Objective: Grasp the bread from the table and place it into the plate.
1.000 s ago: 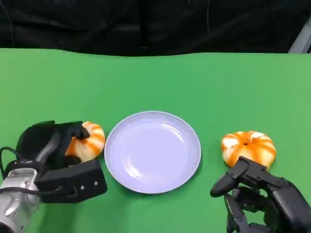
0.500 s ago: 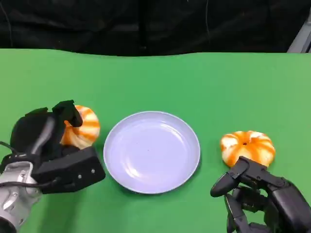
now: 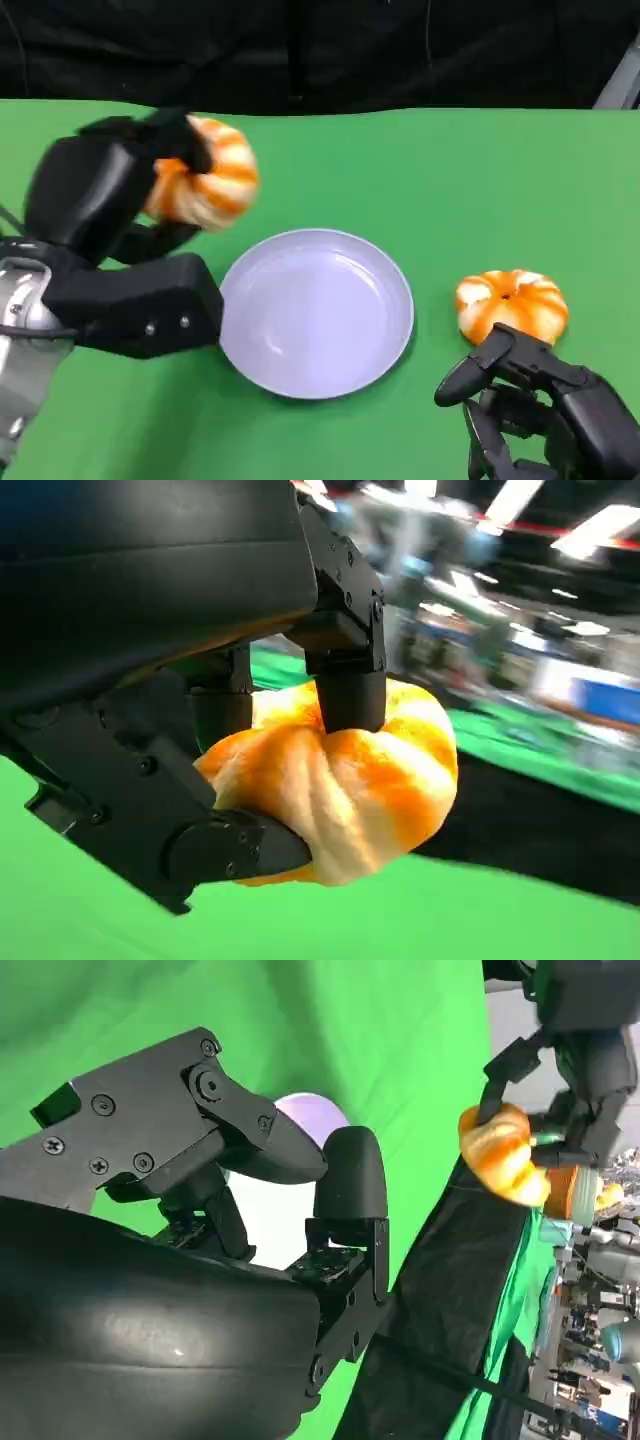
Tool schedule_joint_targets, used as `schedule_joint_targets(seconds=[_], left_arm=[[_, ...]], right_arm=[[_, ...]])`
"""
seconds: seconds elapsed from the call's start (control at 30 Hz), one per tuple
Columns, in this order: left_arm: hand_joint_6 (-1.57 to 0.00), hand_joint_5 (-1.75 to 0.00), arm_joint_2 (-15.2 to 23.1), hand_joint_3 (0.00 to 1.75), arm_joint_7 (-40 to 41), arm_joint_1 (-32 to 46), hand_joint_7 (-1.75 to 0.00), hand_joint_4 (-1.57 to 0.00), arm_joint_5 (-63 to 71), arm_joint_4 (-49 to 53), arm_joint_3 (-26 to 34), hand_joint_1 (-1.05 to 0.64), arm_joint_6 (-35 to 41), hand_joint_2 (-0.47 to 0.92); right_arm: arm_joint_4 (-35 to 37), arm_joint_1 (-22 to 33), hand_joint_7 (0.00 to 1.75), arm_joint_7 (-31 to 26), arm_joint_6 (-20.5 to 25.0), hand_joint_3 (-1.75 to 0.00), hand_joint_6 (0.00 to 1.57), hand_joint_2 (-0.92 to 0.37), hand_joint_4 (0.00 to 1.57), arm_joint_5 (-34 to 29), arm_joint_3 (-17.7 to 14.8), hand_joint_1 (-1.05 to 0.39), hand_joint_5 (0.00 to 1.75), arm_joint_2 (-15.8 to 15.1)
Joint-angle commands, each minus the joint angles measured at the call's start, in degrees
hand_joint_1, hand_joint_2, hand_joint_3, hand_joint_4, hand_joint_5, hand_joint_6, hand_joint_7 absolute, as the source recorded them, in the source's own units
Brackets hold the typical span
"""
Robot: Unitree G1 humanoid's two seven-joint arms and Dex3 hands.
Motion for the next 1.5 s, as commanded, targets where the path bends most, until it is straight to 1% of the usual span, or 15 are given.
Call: schedule_joint_targets(seconds=[0.03,0.27,0.33,0.4,0.67,0.7,0.73,0.77,0.8,0.83,1.27,1.5], left_arm=[[-0.70,-1.75,0.34,1.21,-2.44,1.33,-1.74,-0.87,-0.39,-1.51,1.49,-0.08,1.28,0.45],[-0.70,-1.75,-0.10,1.21,-3.11,1.50,-1.73,-0.87,-0.02,-1.80,2.06,-0.08,1.34,0.45],[-0.72,-1.75,-0.86,1.20,-10.02,-1.03,-1.69,-0.84,-2.90,-6.40,-1.26,-0.08,-0.98,0.45],[-0.73,-1.75,-1.32,1.20,-13.69,-2.00,-1.67,-0.82,-4.22,-8.72,-2.41,-0.08,-1.79,0.45],[-0.74,-1.75,-2.12,1.20,-15.70,-1.70,-1.65,-0.81,-4.02,-9.29,-1.28,-0.08,-1.88,0.45],[-0.72,-1.75,-3.62,1.16,-16.51,-2.04,-1.67,-0.81,-2.41,-8.14,-4.57,-0.09,-2.53,0.47],[-0.67,-1.75,-4.75,0.98,-17.10,-2.30,-1.71,-0.81,-1.18,-7.25,-7.04,-0.10,-3.03,0.58],[-0.65,-1.75,-5.54,0.87,-17.49,-2.48,-1.73,-0.81,-0.30,-6.63,-8.68,-0.11,-3.38,0.65],[-0.63,-1.75,-5.96,0.80,-17.66,-2.59,-1.74,-0.81,0.19,-6.27,-9.52,-0.11,-3.56,0.69],[-0.63,-1.75,-6.04,0.77,-17.65,-2.62,-1.74,-0.81,0.32,-6.19,-9.51,-0.11,-3.59,0.71],[-0.62,-1.75,-6.58,0.72,-17.92,-2.59,-1.75,-0.81,0.90,-5.83,-9.07,-0.11,-4.06,0.74],[-0.60,-1.75,-7.04,0.67,-18.21,-3.39,-1.75,-0.80,2.29,-3.75,-10.28,-0.10,-4.78,0.73]], right_arm=[[0.11,0.41,1.46,-0.05,-0.62,-0.96,0.71,-0.71,0.76,0.40,-0.57,-0.06,1.75,-0.51],[0.10,0.42,1.46,-0.04,-0.63,-0.96,0.71,-0.71,0.76,0.40,-0.57,-0.06,1.75,-0.50],[-0.37,0.11,1.46,-0.39,-0.17,-0.96,0.71,-0.71,0.76,-0.17,-0.11,-0.06,1.75,-0.29],[-0.57,-0.03,1.46,-0.58,0.04,-0.96,0.71,-0.71,0.76,-0.42,0.11,-0.06,1.75,-0.21],[-0.58,-0.05,1.47,-0.72,0.07,-0.97,0.70,-0.71,0.77,-0.40,0.18,-0.06,1.75,-0.29],[-0.78,0.13,1.47,-0.90,-0.03,-0.97,0.70,-0.71,0.77,-0.54,0.34,-0.06,1.75,-0.17],[-0.92,0.28,1.47,-1.04,-0.11,-0.97,0.70,-0.70,0.77,-0.64,0.46,-0.06,1.75,-0.09],[-1.02,0.37,1.47,-1.16,-0.16,-0.97,0.70,-0.70,0.77,-0.71,0.56,-0.06,1.75,-0.05],[-1.07,0.42,1.47,-1.23,-0.17,-0.97,0.70,-0.70,0.77,-0.74,0.61,-0.07,1.75,-0.04],[-1.08,0.42,1.47,-1.25,-0.16,-0.97,0.70,-0.70,0.77,-0.73,0.63,-0.07,1.75,-0.05],[-1.13,0.42,1.47,-1.44,-0.13,-0.96,0.70,-0.71,0.77,-0.68,0.72,-0.07,1.75,-0.18],[-1.26,0.37,1.48,-1.36,-0.22,-0.97,0.69,-0.71,0.76,-0.91,0.77,-0.07,1.75,-0.36]])
